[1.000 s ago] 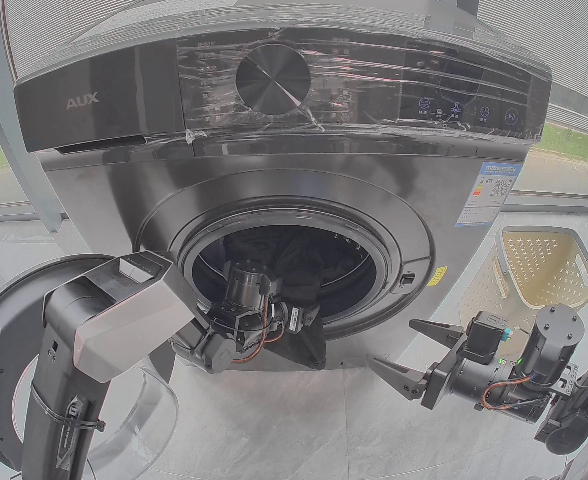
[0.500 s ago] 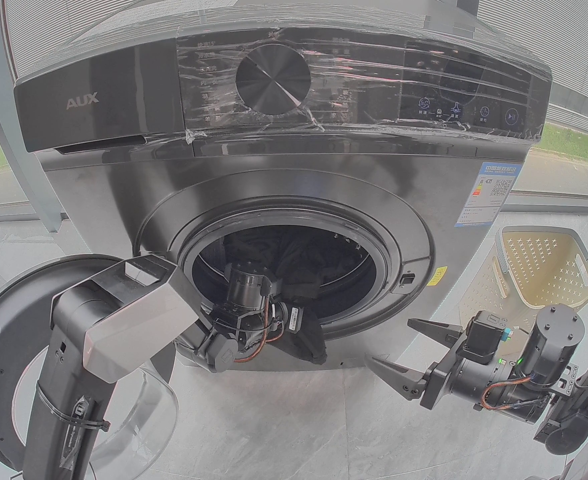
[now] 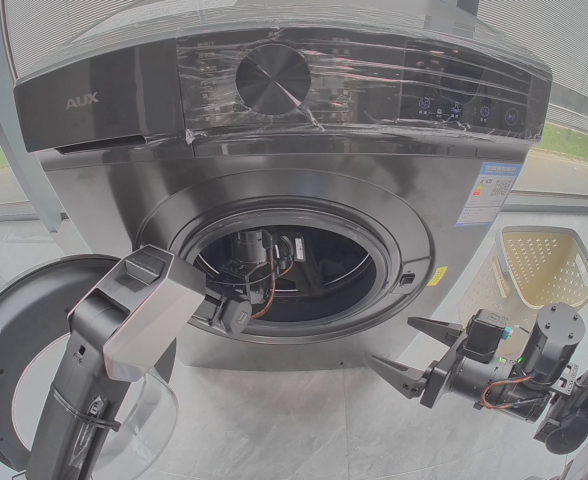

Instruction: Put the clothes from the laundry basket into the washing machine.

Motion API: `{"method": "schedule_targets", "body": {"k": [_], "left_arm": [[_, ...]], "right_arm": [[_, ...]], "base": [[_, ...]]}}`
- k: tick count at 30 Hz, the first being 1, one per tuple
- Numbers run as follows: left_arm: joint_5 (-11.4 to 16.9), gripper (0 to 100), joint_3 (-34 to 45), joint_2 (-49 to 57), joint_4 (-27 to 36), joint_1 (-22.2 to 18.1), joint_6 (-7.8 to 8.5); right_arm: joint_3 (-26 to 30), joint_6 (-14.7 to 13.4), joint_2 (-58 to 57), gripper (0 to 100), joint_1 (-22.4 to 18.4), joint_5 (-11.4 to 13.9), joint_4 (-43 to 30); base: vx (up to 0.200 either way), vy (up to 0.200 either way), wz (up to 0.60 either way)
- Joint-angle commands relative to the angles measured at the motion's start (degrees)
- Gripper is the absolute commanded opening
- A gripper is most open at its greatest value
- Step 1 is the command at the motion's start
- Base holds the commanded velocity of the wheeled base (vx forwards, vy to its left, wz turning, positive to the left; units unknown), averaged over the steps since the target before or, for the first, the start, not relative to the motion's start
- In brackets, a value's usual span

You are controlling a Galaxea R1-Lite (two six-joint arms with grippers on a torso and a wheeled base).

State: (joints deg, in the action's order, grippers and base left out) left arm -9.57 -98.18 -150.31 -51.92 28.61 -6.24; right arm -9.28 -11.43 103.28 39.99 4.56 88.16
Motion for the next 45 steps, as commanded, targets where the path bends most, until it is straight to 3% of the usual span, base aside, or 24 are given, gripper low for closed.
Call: {"method": "schedule_targets", "body": {"k": [1, 2, 3, 9, 11, 14, 16, 25, 26, 33, 39, 45], "left_arm": [[-1.3, 0, -4.5, -4.1, -0.5, -1.0, -0.17], [-1.3, 0, -4.7, -4.2, -0.6, -1.0, -0.17], [-1.3, 100, -4.9, -4.2, -0.6, -0.9, -0.17], [-1.1, 100, -0.1, -2.5, -0.1, -0.3, -0.61], [1.7, 100, 7.1, 0.5, 0.6, 1.2, -0.7], [1.7, 100, 7.1, 0.5, 0.6, 1.2, -0.7], [4.4, 100, 9.9, 0.8, 0.8, 2.2, -0.79], [4.4, 100, 8.9, -2.4, 2.7, 1.6, 0.97], [4.4, 0, 8.3, -2.6, 2.7, 1.4, 1.5], [2.7, 0, 1.8, -3.1, 2.9, 0.6, 1.06], [-2.9, 0, -13.2, -8.5, 1.9, -2.1, 1.06], [-3.4, 0, -16.4, -10.6, 2.0, -2.9, 1.06]], "right_arm": [[0.0, 0.0, -0.1, 100, -0.3, 0.2, 0.1], [0.0, 0.0, -0.2, 100, -0.4, 0.3, 0.1], [0.0, 0.0, -0.1, 100, -0.4, 0.3, 0.1], [0.0, 0.0, -0.1, 100, -0.6, 0.4, 0.1], [0.0, 0.0, -0.1, 100, -0.6, 0.4, 0.1], [0.0, 0.0, -0.1, 100, -0.6, 0.4, 0.1], [0.1, 0.0, -0.1, 100, -0.5, 0.4, 0.1], [0.1, 0.0, -0.2, 100, -0.5, 0.5, 0.1], [0.0, 0.0, -0.2, 100, -0.5, 0.5, 0.1], [0.0, 0.0, -0.1, 100, -0.4, 0.5, 0.1], [0.0, -0.1, 0.0, 100, -0.4, 0.5, 0.1], [0.0, -0.1, 0.0, 100, -0.6, 0.5, 0.1]], "base": [[0.0, 0.0, 0.0], [0.0, 0.0, 0.0], [0.0, 0.0, 0.0], [0.0, 0.0, 0.0], [0.0, 0.0, 0.0], [0.0, 0.0, 0.0], [0.0, 0.0, 0.0], [0.0, 0.0, 0.0], [0.0, 0.0, 0.0], [0.0, 0.0, 0.0], [0.0, 0.0, 0.0], [0.0, 0.0, 0.0]]}}
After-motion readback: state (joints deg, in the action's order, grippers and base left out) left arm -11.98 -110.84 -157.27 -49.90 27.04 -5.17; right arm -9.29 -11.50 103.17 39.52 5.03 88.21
